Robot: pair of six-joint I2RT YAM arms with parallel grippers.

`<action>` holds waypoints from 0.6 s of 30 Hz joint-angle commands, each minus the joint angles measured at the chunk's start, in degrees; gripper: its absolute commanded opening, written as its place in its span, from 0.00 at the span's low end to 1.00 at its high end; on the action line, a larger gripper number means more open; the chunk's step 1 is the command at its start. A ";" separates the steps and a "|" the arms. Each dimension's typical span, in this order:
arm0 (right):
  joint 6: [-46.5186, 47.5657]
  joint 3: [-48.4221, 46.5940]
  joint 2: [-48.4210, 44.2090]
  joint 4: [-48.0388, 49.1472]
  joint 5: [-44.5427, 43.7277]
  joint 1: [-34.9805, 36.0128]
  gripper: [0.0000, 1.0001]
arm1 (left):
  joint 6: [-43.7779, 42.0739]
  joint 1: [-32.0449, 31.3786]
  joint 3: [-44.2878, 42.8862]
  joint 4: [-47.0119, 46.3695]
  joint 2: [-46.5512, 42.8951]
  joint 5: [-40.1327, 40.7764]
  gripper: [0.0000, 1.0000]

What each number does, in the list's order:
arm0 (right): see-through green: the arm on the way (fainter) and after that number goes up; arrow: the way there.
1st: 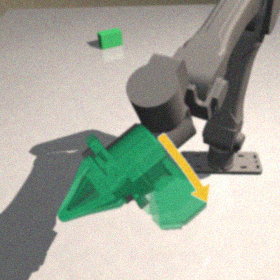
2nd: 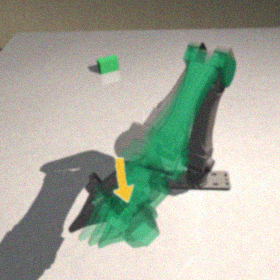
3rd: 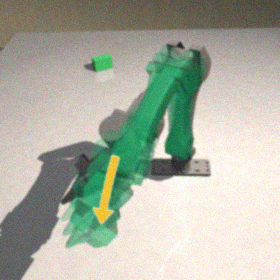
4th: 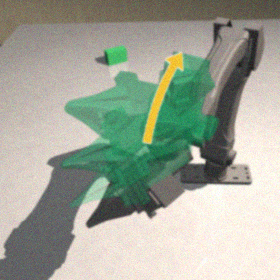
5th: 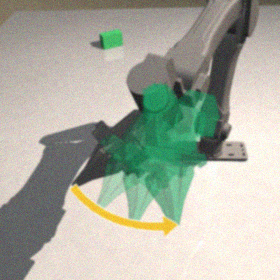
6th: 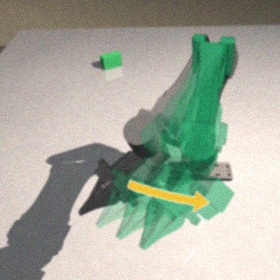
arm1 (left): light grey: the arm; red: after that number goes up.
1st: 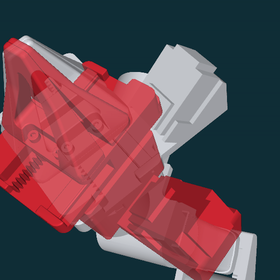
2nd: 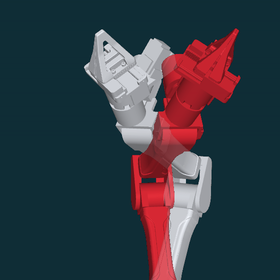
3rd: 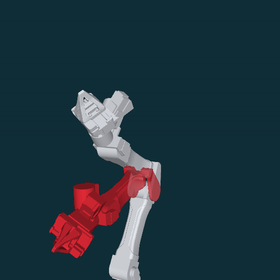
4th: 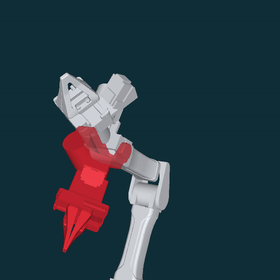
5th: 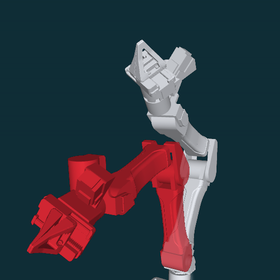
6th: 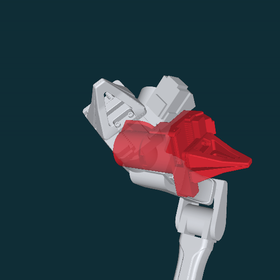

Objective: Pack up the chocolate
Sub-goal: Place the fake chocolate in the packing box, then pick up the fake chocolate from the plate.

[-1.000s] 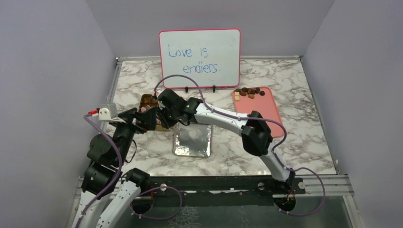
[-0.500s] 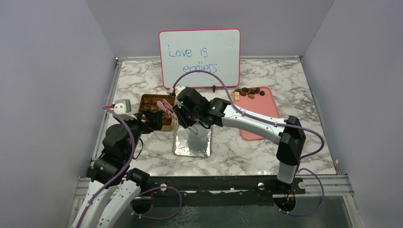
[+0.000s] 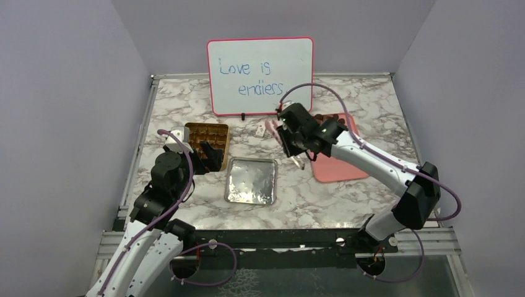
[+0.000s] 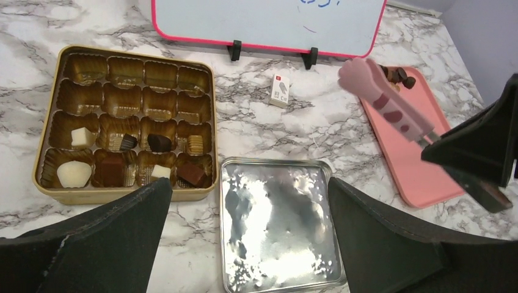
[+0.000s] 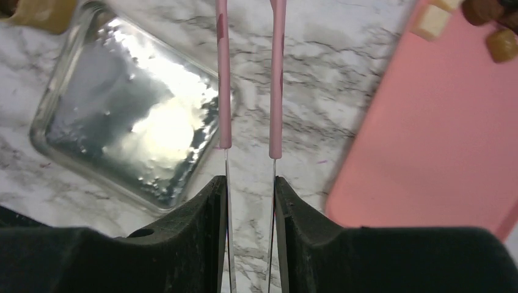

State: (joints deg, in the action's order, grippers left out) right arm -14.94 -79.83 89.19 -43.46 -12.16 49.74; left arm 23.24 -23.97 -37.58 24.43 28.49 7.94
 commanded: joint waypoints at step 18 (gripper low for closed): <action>5.84 -0.65 4.81 -9.18 2.86 -31.51 0.38 | -3.37 0.30 1.93 -3.60 -2.28 -3.55 0.99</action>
State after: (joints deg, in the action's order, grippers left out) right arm -10.94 -77.71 91.90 -50.35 -11.07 20.88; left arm 20.93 -23.97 -36.23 22.41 26.98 6.04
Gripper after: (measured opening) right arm 0.384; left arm 0.989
